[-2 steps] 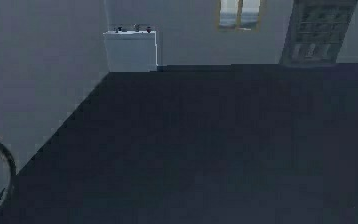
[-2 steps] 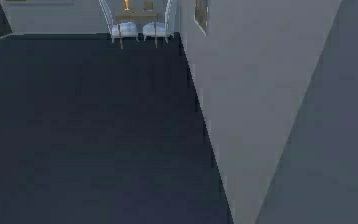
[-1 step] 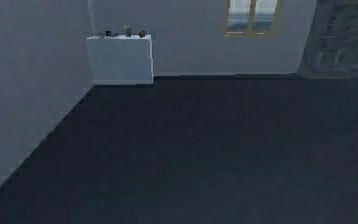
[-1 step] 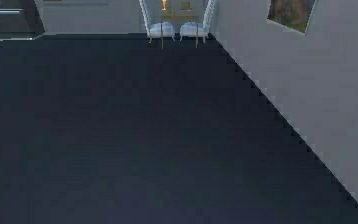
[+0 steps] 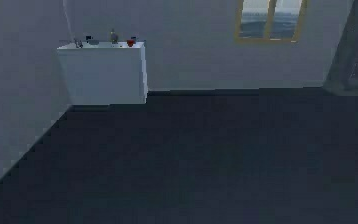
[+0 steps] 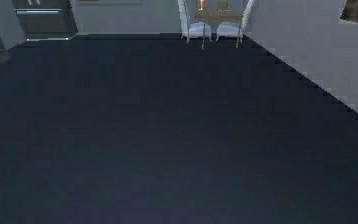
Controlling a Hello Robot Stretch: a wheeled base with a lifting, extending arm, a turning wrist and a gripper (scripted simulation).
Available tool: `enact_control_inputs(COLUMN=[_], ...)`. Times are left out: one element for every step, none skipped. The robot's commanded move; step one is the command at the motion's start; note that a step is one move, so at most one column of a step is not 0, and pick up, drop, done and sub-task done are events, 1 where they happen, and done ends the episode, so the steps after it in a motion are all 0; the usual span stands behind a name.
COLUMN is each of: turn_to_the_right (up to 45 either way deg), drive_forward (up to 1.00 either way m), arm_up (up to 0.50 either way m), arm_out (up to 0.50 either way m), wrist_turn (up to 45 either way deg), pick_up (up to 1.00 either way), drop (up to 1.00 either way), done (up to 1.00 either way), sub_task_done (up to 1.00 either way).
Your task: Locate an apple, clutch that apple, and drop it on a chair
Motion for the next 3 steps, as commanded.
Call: enact_control_inputs(turn_to_the_right=[0.0,0.0,-3.0], drive_forward=[1.00,1.00,0.00], arm_up=[0.00,0.00,0.00], arm_out=[0.00,0.00,0.00], wrist_turn=[0.0,0.0,0.0], pick_up=[0.00,0.00,0.00], drop=[0.00,0.00,0.00], done=[0.00,0.00,0.00], sub_task_done=[0.00,0.00,0.00])
